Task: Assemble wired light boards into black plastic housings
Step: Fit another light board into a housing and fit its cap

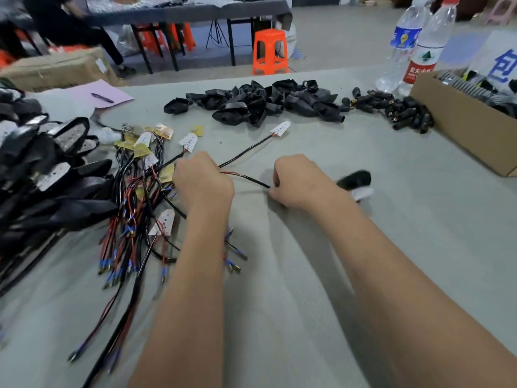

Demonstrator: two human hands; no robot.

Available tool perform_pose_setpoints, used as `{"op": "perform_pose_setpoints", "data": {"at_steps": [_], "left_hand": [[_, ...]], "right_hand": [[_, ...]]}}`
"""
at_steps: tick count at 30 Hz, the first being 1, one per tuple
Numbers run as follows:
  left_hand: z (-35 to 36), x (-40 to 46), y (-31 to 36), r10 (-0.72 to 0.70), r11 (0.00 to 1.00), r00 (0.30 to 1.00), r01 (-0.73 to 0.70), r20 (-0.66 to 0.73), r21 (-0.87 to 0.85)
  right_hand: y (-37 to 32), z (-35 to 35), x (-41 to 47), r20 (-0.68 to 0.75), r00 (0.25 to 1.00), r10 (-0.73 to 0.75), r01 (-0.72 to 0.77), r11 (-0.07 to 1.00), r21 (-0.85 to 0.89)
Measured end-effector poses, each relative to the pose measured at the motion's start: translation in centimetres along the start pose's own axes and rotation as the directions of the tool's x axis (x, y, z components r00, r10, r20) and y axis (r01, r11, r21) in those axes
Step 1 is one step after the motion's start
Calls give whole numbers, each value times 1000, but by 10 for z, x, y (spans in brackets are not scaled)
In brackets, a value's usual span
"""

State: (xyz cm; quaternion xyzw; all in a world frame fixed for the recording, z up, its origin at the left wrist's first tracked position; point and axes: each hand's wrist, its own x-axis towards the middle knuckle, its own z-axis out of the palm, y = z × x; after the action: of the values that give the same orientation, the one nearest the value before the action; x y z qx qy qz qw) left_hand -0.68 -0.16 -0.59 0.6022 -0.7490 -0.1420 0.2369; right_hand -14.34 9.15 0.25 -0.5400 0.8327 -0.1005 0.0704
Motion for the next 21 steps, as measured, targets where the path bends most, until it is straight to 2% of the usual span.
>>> {"op": "perform_pose_setpoints", "data": {"at_steps": [3,6,8,11,13,15,17,19,21], "left_hand": [[15,1,3,-44,974,998,53,47,-220],[23,4,11,-58,835,981,149,184,-530],[26,5,13,22,852,986,67,164,-519],[34,6,16,125,843,971,5,204,-538],[39,5,19,199,797,940,10,278,-603],[41,1,23,233,740,916,50,325,-671],[42,-3,26,240,699,920,58,310,-713],[42,-5,27,236,675,925,64,297,-735],[41,-8,31,239,618,915,116,325,-778]], "right_hand": [[-14,-8,3,108,993,43,-43,999,-3],[-26,-14,3,302,953,28,-91,977,195],[-32,-14,-1,431,900,-63,-81,947,309],[-25,-16,-5,499,847,-183,-76,887,455],[-8,-19,-4,466,868,-168,-109,853,510],[13,-20,-3,360,929,-81,-157,796,584],[34,-14,-1,198,979,48,-179,665,725],[47,-2,2,10,985,175,-99,512,853],[53,11,4,-121,963,240,22,377,926]]}}
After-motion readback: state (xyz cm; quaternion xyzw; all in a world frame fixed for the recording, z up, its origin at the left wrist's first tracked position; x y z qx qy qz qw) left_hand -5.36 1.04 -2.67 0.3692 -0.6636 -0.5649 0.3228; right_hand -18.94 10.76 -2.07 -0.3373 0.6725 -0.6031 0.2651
